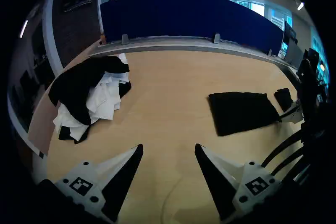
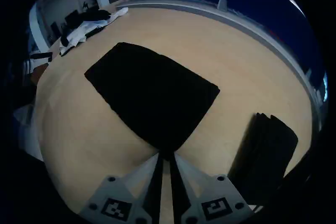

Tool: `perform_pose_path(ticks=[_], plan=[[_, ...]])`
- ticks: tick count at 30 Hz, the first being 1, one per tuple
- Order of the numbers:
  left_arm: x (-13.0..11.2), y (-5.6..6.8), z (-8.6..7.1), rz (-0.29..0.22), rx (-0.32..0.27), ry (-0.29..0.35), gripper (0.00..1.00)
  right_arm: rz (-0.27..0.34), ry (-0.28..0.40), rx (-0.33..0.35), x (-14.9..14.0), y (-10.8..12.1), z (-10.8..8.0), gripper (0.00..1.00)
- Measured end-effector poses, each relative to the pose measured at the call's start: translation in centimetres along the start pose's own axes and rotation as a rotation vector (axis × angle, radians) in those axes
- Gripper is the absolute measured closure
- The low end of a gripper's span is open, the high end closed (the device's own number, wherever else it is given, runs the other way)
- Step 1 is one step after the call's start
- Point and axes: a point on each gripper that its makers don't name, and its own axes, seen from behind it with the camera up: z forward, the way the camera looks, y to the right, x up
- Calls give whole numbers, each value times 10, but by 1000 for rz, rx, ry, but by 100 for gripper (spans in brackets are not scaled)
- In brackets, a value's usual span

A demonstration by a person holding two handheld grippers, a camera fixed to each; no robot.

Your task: Fold towel

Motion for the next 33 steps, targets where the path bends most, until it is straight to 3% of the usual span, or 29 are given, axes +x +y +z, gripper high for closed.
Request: perform_pose_path(ticks=[14, 26, 33], plan=[[3, -2, -1, -20, -6, 3, 9, 7, 59, -24, 26, 4, -14, 91], [10, -3, -5, -18, -9, 17, 9, -57, 176, -40, 94, -6, -49, 91], [13, -2, -5, -15, -14, 25, 9, -100, 216, -37, 128, -16, -57, 91]])
